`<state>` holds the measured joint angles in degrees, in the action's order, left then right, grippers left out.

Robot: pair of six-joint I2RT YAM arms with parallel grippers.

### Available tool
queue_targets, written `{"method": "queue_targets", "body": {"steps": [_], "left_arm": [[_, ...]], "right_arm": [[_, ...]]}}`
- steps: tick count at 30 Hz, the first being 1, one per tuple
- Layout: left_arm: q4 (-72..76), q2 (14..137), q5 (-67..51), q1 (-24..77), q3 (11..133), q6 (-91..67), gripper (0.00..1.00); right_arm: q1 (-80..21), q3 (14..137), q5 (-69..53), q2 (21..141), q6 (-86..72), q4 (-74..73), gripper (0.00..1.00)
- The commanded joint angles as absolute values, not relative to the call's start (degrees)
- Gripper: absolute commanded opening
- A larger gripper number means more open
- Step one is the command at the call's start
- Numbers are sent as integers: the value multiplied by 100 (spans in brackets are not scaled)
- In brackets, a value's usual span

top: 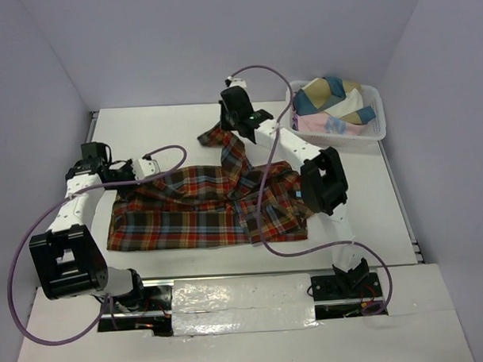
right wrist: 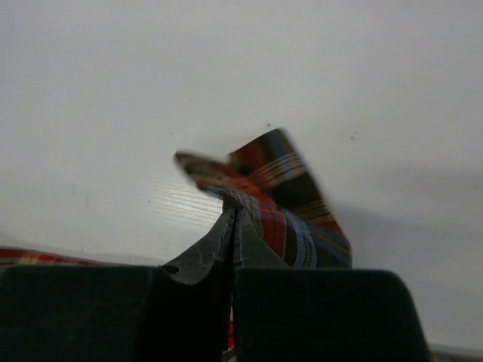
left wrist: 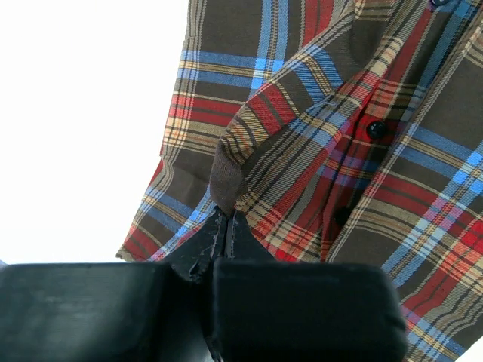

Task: Fold and stack the long sleeve shirts
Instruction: Fold the shirt

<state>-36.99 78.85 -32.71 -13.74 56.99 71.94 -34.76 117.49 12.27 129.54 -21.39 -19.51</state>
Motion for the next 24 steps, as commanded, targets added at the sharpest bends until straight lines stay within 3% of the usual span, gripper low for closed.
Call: {"method": "queue_targets", "body": {"steps": [1, 5, 9, 14, 16, 17, 18, 24], "left_arm": [[-3884, 7971, -3489, -1389, 5906, 7207, 0], [-3885, 8016, -3489, -1397, 5924, 7155, 0], [-3823, 8051, -3533, -1398, 5906, 7093, 0], [-3779, 8147, -3516, -1406, 5924, 7093, 0], [-3771, 8200, -3533, -1406, 5941, 7101, 0], [-3779, 8218, -3533, -1406, 5959, 7119, 0], [-3779, 8235, -3533, -1406, 5959, 7119, 0], [-3841, 8341, -3472, -1406, 5994, 7225, 0]], "right_arm": [[-3551, 11190, 1476, 12016, -2145, -1275, 0], [-3568, 10224, 1582, 11226, -2049, -793, 0], [-4006, 8391, 1460, 10058, -1330, -54, 0], [-4754, 7244, 636, 9703, -187, -570, 3], [-5088, 7225, 231, 9825, 25, -1252, 13], [-5176, 7294, -180, 9991, 183, -1457, 35], [-5255, 7356, -315, 10054, 306, -1650, 42], [-5125, 7304, -779, 9283, -16, -1539, 63]]}}
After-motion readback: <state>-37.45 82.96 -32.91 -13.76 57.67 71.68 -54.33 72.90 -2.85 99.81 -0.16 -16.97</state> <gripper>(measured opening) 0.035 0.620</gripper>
